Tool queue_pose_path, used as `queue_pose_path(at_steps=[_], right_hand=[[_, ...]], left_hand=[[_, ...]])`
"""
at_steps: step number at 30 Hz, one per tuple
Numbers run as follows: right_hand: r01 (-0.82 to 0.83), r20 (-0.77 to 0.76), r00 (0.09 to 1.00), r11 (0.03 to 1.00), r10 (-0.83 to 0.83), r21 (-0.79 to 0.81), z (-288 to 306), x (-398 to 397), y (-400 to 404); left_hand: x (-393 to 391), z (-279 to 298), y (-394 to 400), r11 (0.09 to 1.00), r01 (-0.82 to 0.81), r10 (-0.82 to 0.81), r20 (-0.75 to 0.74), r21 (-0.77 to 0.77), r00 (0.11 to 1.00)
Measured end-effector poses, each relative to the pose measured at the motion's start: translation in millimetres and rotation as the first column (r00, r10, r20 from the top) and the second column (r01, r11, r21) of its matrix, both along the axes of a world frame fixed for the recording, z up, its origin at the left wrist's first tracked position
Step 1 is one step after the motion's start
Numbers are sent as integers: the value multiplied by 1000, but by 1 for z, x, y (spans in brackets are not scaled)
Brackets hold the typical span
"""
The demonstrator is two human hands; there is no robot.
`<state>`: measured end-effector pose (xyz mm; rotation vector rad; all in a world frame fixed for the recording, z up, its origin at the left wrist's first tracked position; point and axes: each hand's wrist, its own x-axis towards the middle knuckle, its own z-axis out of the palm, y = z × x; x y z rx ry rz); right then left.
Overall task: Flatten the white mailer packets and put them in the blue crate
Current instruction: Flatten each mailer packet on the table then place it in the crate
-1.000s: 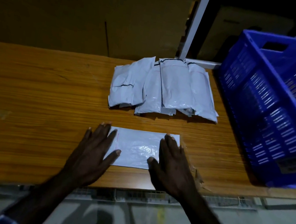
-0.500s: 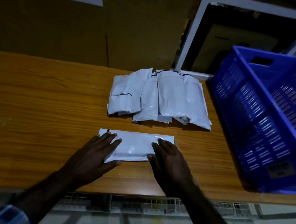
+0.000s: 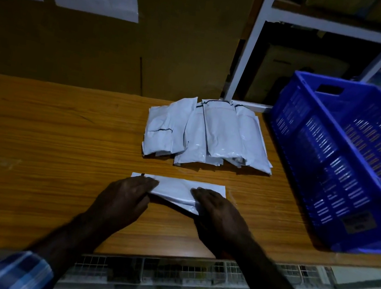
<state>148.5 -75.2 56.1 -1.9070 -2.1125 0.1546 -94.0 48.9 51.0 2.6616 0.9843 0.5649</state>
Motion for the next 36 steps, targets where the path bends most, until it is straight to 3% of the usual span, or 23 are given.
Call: queue_pose_path(at_steps=[4, 10, 20, 28, 36], right_hand=[[94, -21, 995, 995, -93, 24, 8, -4, 4], [75, 111, 989, 983, -95, 170, 41, -5, 4], [51, 209, 966, 907, -150, 418, 121, 36, -12], [10, 258, 936, 754, -238, 657, 209, 131, -47], [114, 231, 912, 749, -340, 653, 245, 230, -88]], left_hand=[[0, 5, -1, 995, 66, -65, -20, 74, 998], [9, 20, 1, 973, 136, -139, 3, 185, 990], [54, 110, 8, 847, 378, -403, -13, 374, 915], [156, 211, 2, 718, 369, -456, 0, 590, 890], [290, 261, -8, 682, 353, -511, 72, 641, 856]])
